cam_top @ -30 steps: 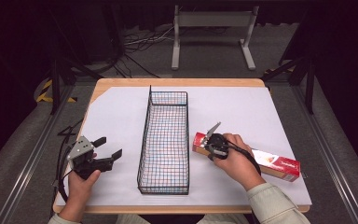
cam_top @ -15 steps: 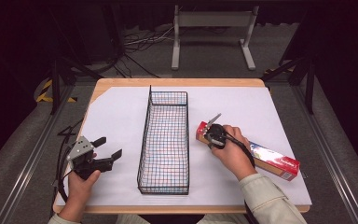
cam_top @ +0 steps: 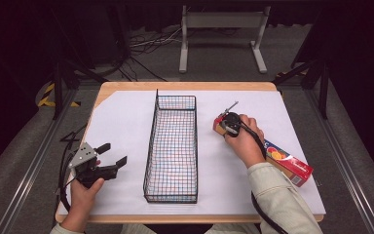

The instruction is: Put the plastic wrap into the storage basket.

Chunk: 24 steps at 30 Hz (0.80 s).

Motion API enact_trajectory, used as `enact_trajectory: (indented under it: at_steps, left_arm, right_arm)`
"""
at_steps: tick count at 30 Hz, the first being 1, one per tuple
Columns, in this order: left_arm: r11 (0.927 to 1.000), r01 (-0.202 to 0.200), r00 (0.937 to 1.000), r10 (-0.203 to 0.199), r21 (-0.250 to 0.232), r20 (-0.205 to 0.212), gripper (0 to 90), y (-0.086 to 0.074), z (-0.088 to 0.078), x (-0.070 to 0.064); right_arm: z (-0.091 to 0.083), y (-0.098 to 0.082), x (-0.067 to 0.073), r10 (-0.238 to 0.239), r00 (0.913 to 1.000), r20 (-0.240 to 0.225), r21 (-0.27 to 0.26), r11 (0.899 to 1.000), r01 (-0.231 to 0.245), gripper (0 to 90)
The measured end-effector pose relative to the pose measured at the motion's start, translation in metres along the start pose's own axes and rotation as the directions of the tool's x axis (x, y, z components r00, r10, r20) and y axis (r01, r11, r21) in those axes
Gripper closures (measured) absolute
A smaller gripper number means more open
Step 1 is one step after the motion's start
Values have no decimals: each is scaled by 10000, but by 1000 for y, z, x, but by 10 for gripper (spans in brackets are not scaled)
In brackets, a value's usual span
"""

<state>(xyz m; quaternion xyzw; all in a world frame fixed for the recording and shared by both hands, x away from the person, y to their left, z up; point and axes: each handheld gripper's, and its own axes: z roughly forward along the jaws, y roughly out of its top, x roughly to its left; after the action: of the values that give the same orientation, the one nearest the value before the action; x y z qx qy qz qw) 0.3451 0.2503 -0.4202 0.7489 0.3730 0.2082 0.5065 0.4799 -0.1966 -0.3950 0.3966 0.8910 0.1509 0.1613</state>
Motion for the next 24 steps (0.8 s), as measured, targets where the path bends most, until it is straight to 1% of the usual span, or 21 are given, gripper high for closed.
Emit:
enact_trajectory:
  at_steps: [2,5,9,10,11,12,13,14,16,17,18,20,21,24]
  left_arm:
    - [10000,-12,10000,12,4,-11,193,0,0,0]
    - [10000,-12,10000,12,12,-23,193,0,0,0]
    - [10000,20,10000,-20,5,-13,193,0,0,0]
    - [10000,13,10000,-13,7,-8,193,0,0,1]
    - [10000,14,10000,-14,7,-11,193,0,0,1]
    - [10000,17,10000,-17,6,-11,193,0,0,1]
    - [10000,9,10000,-9,-13,-5,193,0,0,1]
    - [10000,45,10000,-45,-10,-8,193,0,0,1]
    - [10000,33,10000,-33,-32,17,194,0,1,1]
    - [10000,26,10000,-26,1,40,194,0,2,1]
    - [10000,26,10000,-26,1,40,194,0,2,1]
    - [10000,55,10000,-55,7,32,194,1,3,0]
    - [10000,53,10000,-53,25,56,194,1,3,0]
    - [10000,-31,10000,30,23,63,194,1,4,0]
  right_arm:
    - [1,0,-8,220,9993,294,-236,9995,-213,900]
    - [0,0,-19,765,9965,337,-504,9959,-747,900]
    - [-3,1,-20,730,9972,176,-444,9964,-722,900]
    - [-4,0,-19,692,9975,-114,-515,9962,-697,900]
    - [-7,-1,-16,517,9984,-238,-602,9968,-530,900]
    - [-11,-3,-15,411,9988,-269,-618,9972,-427,900]
    - [-15,-5,-14,385,9982,-459,-752,9963,-419,900]
    - [-22,-10,-13,385,9968,-696,-973,9942,-452,900]
    - [-37,-21,-16,310,9960,-833,-1268,9911,-415,900]
    - [-42,-25,-18,365,9956,-862,-1378,9893,-482,900]
    - [-42,-25,-18,365,9956,-862,-1378,9893,-482,900]
    - [-59,-40,-24,457,9942,-974,-1592,9854,-609,900]
    - [-65,-46,-26,471,9938,-1005,-1624,9847,-631,900]
    - [-82,-62,-32,448,9958,-795,-1673,9842,-576,900]
